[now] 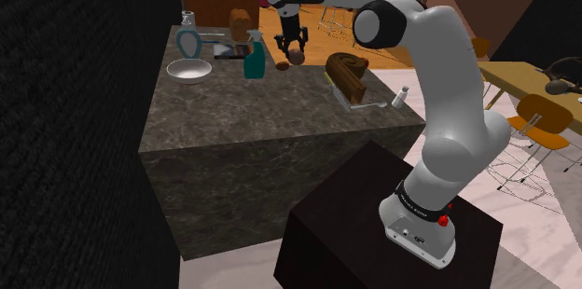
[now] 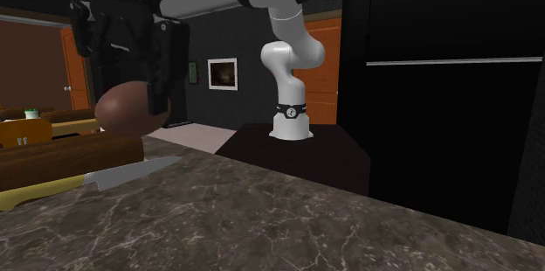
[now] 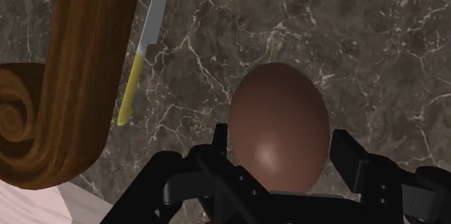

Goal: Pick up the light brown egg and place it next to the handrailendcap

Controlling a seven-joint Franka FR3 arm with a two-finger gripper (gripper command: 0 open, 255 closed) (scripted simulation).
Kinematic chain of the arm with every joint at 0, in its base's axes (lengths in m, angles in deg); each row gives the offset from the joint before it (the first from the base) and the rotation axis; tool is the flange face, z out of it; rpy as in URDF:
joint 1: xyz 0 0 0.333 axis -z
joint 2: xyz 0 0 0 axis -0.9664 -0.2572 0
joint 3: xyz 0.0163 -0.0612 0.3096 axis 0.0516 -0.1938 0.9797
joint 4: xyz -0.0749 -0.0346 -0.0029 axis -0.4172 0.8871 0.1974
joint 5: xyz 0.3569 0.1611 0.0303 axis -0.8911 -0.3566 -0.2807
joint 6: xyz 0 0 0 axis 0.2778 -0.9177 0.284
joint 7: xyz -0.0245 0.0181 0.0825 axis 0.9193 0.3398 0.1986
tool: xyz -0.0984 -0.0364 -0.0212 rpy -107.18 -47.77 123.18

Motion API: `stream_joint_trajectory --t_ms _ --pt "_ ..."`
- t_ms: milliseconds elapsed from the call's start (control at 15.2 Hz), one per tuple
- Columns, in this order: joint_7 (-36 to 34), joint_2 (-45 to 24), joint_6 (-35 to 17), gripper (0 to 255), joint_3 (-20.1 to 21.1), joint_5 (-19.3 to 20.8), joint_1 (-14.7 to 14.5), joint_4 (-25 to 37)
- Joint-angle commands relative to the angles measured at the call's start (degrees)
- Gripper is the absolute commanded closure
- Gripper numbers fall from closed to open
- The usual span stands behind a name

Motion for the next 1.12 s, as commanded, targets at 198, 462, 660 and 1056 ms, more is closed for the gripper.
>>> stream_joint_trajectory --t_ms 198,462,660,1056 --pt "5.1 -1.6 -0.4 255 -1.0 0.1 4.2 2.4" --pt "9.5 -4.6 0.6 255 -1.9 0.0 7.7 7.4" --pt "11.9 -7.3 1.2 255 -2.3 0.0 9.8 11.2" --pt "10.8 -6.7 -3.7 255 -2.2 0.1 9.8 5.7"
